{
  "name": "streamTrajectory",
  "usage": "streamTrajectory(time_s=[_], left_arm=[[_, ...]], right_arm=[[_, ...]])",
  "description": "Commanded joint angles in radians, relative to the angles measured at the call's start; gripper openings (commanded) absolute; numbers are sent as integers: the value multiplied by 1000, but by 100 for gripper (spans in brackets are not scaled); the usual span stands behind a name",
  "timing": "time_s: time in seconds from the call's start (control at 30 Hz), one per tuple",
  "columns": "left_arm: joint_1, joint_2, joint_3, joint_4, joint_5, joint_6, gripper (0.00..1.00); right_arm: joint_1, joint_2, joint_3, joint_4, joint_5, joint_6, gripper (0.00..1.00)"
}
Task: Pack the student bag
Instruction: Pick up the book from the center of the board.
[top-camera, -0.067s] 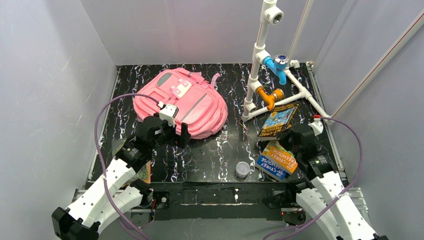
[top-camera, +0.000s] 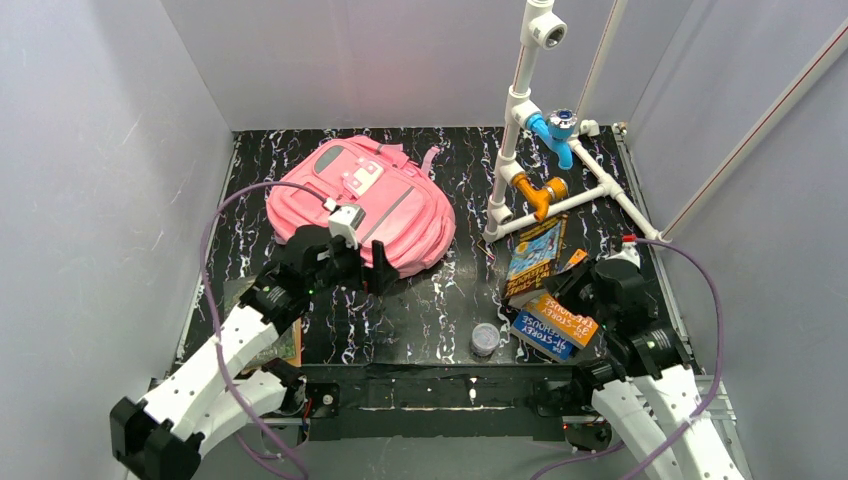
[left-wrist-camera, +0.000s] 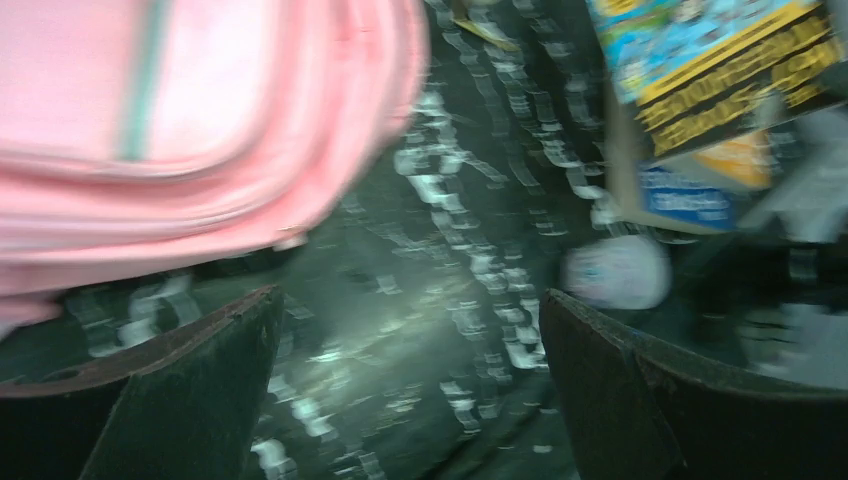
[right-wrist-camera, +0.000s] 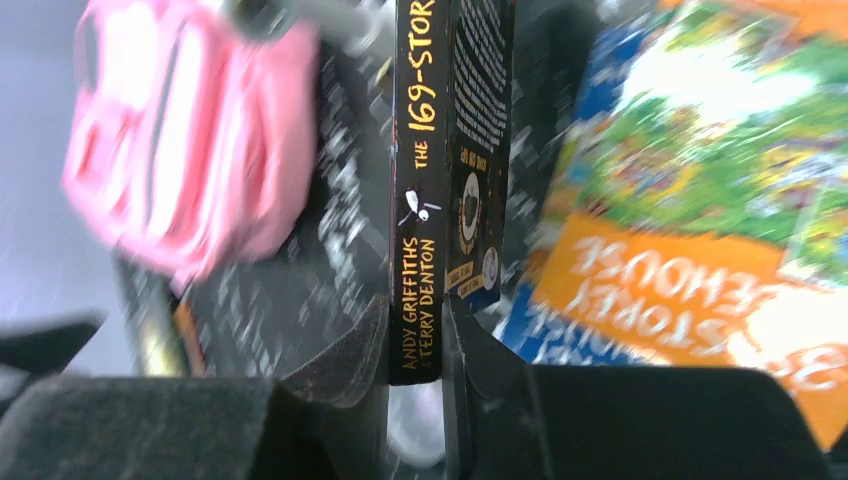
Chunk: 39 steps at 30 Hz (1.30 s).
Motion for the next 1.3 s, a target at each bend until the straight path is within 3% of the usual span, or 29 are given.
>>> streamTrajectory(time_s=[0.0, 0.03, 0.1, 0.33, 0.5, 0.67, 0.73, 0.93, 1.13, 1.27], left_arm=[[-6, 142, 1, 278, 423, -453, 98], [-9, 182, -11, 373, 478, -576, 98], [-20, 219, -8, 422, 486, -663, 96], [-48, 146, -7, 476, 412, -658, 98], [-47, 62, 21, 428, 440, -479, 98], [-46, 11, 196, 57, 359, -131, 98], [-44, 25, 233, -12, 331, -69, 98], [-15, 164, 360, -158, 478, -21, 98], [45, 206, 298, -8, 781, -139, 98], [60, 218, 236, 174, 981, -265, 98]], right_arm=[[1, -79, 98, 10, -455, -72, 1], [1, -84, 99, 38, -537, -78, 1], [1, -97, 102, 64, -628, -89, 1], [1, -84, 115, 178, -922, -118, 1], [1, -2, 135, 298, -1139, -134, 1], [1, 87, 182, 309, -1257, -209, 1], [1, 110, 184, 340, -1292, -215, 1], [12, 152, 176, 390, -1339, -233, 1], [30, 157, 183, 414, -1361, -234, 1], [66, 164, 176, 422, -1362, -231, 1]])
